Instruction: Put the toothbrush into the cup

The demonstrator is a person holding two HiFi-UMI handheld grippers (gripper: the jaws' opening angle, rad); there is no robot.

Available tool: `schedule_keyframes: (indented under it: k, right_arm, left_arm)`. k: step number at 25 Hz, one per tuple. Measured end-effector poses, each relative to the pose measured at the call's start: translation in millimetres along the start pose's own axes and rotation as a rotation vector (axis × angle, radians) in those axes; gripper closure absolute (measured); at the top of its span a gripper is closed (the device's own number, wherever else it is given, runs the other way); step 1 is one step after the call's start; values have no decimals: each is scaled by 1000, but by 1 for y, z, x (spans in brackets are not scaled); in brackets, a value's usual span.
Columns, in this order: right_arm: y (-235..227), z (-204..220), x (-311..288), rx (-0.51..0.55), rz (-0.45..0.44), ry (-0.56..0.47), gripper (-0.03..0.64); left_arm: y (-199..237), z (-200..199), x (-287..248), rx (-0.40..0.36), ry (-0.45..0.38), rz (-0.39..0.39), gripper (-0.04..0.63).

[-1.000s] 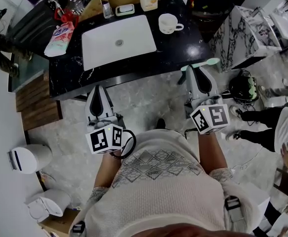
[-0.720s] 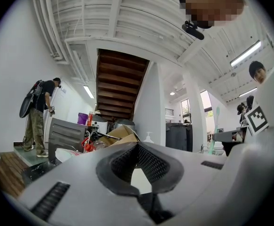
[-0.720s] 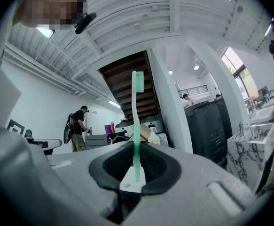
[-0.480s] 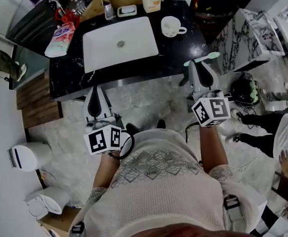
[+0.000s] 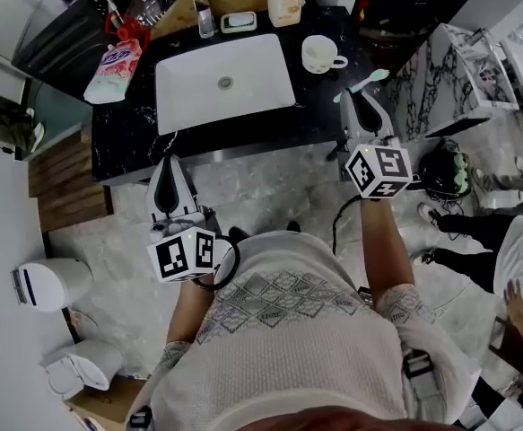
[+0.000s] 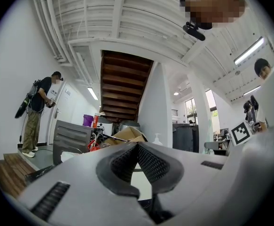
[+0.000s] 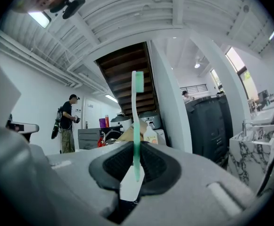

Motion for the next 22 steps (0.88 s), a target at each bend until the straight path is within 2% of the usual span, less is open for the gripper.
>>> schedule_keyframes:
  k: [22]
  right_arm:
    - [-63,34,-117,39,2,50,571]
  left_arm:
    - [-4,10,-13,-6,33,-61,597]
Point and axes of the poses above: the fingertips, and each gripper's own axes: x backward along the fingers, y to its left, z out of its underside, the point moved 3 cm from there along x, backward along the fingers, and after that the axes turned 4 degrees about -z, right-handed, at the moved point
